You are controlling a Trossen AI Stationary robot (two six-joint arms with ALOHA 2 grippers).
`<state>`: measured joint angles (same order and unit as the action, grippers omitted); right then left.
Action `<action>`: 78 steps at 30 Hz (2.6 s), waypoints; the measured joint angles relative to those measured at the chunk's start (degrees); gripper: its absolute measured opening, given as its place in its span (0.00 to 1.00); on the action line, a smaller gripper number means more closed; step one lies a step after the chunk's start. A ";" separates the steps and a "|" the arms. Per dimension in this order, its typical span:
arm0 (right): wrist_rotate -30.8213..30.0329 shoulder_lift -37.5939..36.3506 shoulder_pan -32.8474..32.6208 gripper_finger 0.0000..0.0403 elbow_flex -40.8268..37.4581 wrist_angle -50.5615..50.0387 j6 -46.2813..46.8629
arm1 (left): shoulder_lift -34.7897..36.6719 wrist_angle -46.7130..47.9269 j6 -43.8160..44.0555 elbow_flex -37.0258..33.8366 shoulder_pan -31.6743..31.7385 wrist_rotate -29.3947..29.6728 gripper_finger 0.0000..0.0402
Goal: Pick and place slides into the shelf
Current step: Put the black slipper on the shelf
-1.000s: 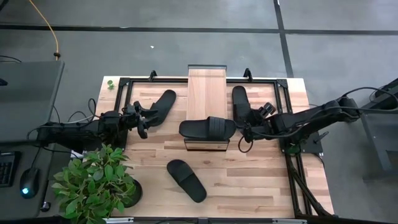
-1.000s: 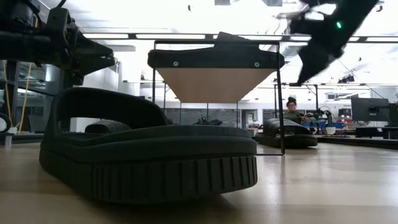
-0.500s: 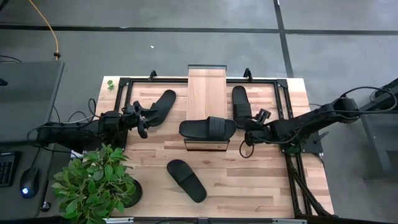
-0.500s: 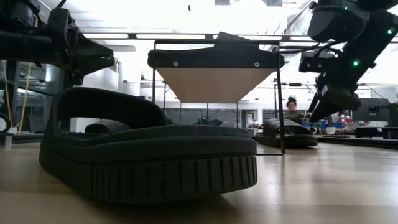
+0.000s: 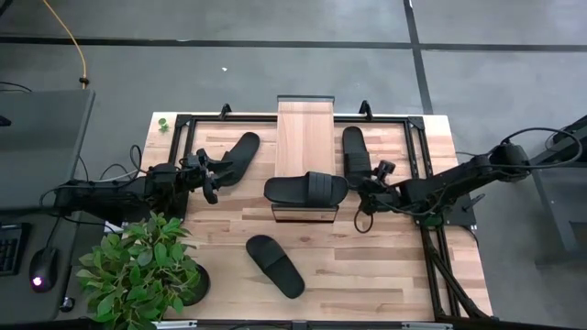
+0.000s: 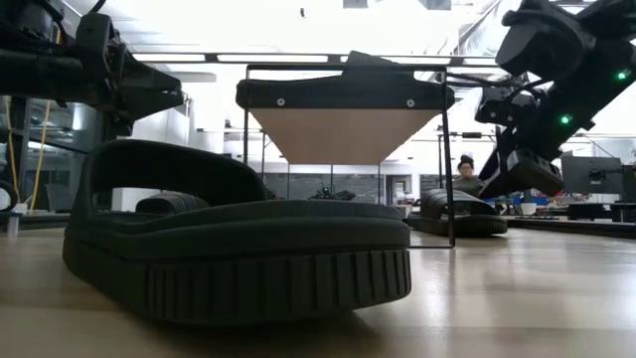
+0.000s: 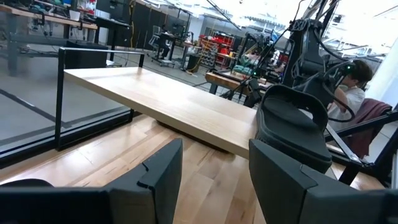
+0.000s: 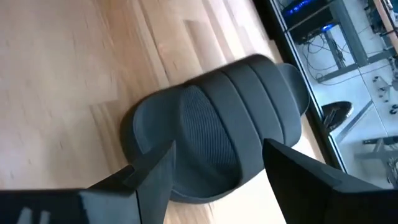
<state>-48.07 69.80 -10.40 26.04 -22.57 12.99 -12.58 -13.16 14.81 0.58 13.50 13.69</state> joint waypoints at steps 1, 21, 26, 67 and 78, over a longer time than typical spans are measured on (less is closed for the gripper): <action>0.06 0.00 0.25 0.58 -0.37 0.04 0.05 | 0.00 0.01 0.00 0.00 0.01 0.01 0.42; 2.25 0.00 7.88 0.58 -0.82 1.60 2.99 | 0.00 0.01 0.00 0.00 0.00 0.64 0.42; 1.61 0.00 8.77 0.58 -0.82 3.25 2.84 | -0.02 0.01 0.00 -0.01 0.02 0.71 0.42; -7.61 21.53 12.07 0.42 -0.67 20.72 -2.32 | 0.00 -0.12 -1.03 0.00 0.00 1.03 0.42; -7.70 21.55 12.11 0.07 -0.69 19.34 -1.48 | 0.00 -0.12 -1.03 0.00 0.00 1.03 0.42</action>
<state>-55.77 91.35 1.71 25.34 -3.23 11.51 -12.58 -13.28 13.78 0.58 13.50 14.72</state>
